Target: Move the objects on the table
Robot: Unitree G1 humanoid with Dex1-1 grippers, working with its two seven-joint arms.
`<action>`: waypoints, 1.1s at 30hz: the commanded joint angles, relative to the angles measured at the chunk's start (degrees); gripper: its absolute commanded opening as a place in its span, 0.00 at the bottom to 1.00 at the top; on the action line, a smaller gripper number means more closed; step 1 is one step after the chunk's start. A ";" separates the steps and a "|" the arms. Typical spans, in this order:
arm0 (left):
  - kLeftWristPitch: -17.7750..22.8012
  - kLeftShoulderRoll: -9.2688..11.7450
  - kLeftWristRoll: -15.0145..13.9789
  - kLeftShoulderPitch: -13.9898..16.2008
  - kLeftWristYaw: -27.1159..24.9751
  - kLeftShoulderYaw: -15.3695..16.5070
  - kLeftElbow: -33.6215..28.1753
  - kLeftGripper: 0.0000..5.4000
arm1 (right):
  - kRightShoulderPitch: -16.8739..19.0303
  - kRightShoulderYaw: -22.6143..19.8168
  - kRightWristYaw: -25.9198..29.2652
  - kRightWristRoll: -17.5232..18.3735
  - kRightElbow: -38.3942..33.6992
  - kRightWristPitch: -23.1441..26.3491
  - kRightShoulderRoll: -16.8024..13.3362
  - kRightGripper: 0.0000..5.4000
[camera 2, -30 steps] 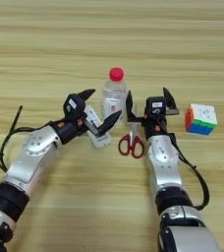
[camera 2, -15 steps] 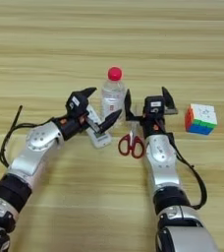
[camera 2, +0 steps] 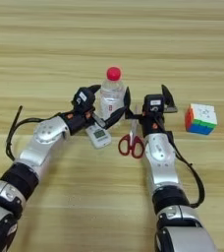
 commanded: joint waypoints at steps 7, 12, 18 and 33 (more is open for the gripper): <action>-2.70 -2.64 1.26 -8.00 0.78 1.92 9.86 1.00 | 0.54 0.37 -0.23 -0.15 -1.32 1.48 0.56 0.99; -3.66 -3.00 1.58 -10.14 1.19 3.03 13.31 1.00 | 0.69 0.50 -0.29 -0.16 -1.68 1.66 0.62 0.99; -4.44 -2.97 1.80 -11.59 1.70 3.99 16.24 1.00 | 0.89 0.57 -0.28 -0.14 -2.10 1.87 0.60 0.99; -5.15 -3.66 2.27 -12.78 1.88 4.78 18.67 1.00 | 1.28 0.70 -0.26 -0.14 -2.89 2.26 0.59 0.99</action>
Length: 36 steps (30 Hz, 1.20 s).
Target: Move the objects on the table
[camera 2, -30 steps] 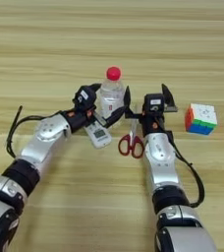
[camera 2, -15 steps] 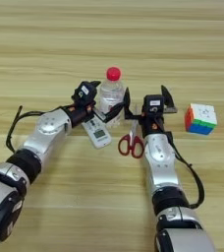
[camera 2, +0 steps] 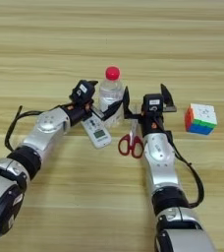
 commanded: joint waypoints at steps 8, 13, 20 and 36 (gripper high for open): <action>-0.58 -4.42 1.31 -2.36 -0.10 -0.53 0.65 1.00 | 0.71 0.17 -0.05 0.01 -1.20 1.15 0.42 0.99; -0.91 -4.48 1.28 -2.06 -0.89 -0.67 0.21 0.93 | 0.84 0.23 -0.15 -0.05 -1.49 1.27 0.53 1.00; -1.00 -4.42 1.04 -1.80 -1.35 -0.71 -0.05 0.81 | 0.95 0.27 -0.33 -0.13 -1.84 1.48 0.63 1.00; -1.09 -4.62 0.81 -1.23 -1.91 -0.69 -0.64 0.58 | 1.09 0.44 -0.62 -0.24 -2.46 2.06 0.81 1.00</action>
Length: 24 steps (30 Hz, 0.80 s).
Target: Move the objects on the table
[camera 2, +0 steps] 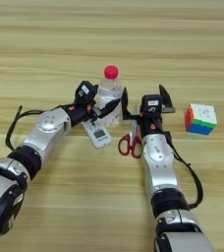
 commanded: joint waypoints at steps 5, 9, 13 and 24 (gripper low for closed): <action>-0.59 -4.00 -0.70 -1.30 -0.43 0.83 -2.48 0.56 | 0.16 0.21 -0.37 -0.18 -0.65 0.85 0.31 1.00; -0.30 -3.12 -1.63 -1.25 -0.73 1.54 -5.32 0.56 | 0.01 0.29 -0.36 -0.17 -0.35 0.82 0.28 1.00; 0.38 -2.81 -2.42 -0.59 -1.04 1.92 -9.67 0.56 | -0.32 0.29 -0.38 -0.21 0.32 0.76 0.23 1.00; 6.69 3.92 -5.09 6.16 -1.19 4.78 -26.66 0.56 | -0.70 0.48 -0.73 -0.40 0.84 0.65 0.48 1.00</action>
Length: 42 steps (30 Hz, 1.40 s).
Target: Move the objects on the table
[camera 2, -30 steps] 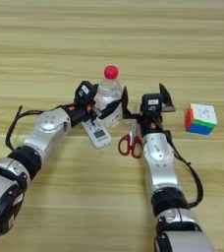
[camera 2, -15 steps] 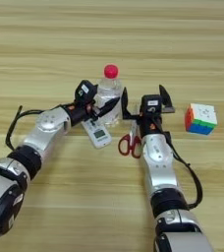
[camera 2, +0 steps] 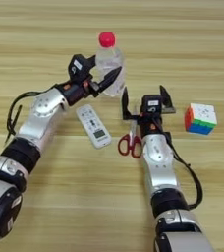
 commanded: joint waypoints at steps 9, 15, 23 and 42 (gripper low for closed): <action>3.95 9.36 -2.58 11.46 -0.26 4.67 -11.34 0.56 | -1.18 0.07 -0.07 -0.32 1.37 0.46 0.13 1.00; 4.52 12.66 -3.09 15.59 0.10 7.15 -12.38 0.56 | -1.34 0.09 -0.03 -0.39 1.75 0.31 0.08 1.00; 4.77 14.62 -2.36 18.46 0.08 7.56 -12.49 0.56 | -1.34 0.15 0.02 -0.48 1.91 0.28 0.07 1.00; 5.78 14.50 0.03 17.69 0.89 4.28 -9.49 0.70 | -1.27 0.36 -0.23 -0.74 1.74 0.31 0.26 1.00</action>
